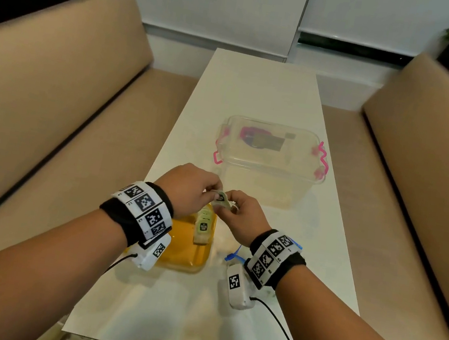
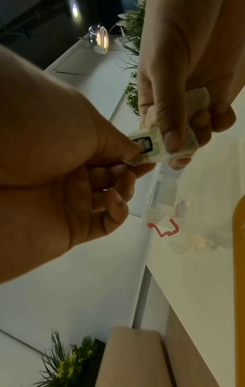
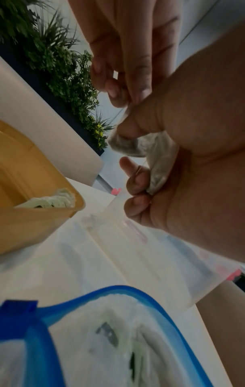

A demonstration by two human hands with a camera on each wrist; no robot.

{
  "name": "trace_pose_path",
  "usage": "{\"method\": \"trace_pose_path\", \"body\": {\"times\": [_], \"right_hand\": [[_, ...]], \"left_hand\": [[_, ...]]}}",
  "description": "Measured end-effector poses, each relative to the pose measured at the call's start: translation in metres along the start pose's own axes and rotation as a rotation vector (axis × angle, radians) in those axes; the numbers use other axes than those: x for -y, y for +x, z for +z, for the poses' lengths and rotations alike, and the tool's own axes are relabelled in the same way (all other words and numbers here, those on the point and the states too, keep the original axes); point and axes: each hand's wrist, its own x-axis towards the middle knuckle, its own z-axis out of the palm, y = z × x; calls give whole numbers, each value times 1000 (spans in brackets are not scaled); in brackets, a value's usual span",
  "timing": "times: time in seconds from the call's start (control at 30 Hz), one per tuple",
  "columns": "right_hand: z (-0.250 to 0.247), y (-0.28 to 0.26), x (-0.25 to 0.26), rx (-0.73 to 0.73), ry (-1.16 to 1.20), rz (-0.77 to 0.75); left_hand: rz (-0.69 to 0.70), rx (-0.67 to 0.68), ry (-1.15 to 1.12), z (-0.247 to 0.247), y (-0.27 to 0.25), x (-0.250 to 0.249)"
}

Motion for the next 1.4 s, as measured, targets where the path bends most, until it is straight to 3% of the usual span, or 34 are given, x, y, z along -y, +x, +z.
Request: {"method": "trace_pose_path", "body": {"times": [0.2,0.37,0.47,0.77,0.93,1.03,1.13,1.2,1.3,1.4], "right_hand": [[5,1,-9,-27,104,139],[-4,-4,-5,-56,327,289],[-9,-6,-8,-59,227,262],[-14,-8,-28,-52,-58,186],[-11,-6,-26,-70,-19,192],[-8,-4,-26,-51,2,195],[-3,0,-27,-31,22,194],[0,2,-25,-14,20,181],[4,4,-18,3,27,164],[6,4,-13,38,-3,175]], "left_hand": [[-83,129,74,13,3,16],[-111,382,182,48,9,24],[-129,487,228,68,17,25],[-189,528,259,89,35,32],[-194,470,188,85,35,36],[-180,323,86,68,31,36],[-125,139,-191,48,24,27],[-88,94,-289,38,19,19],[-59,137,-177,33,16,15],[-97,91,-135,32,13,17]]}}
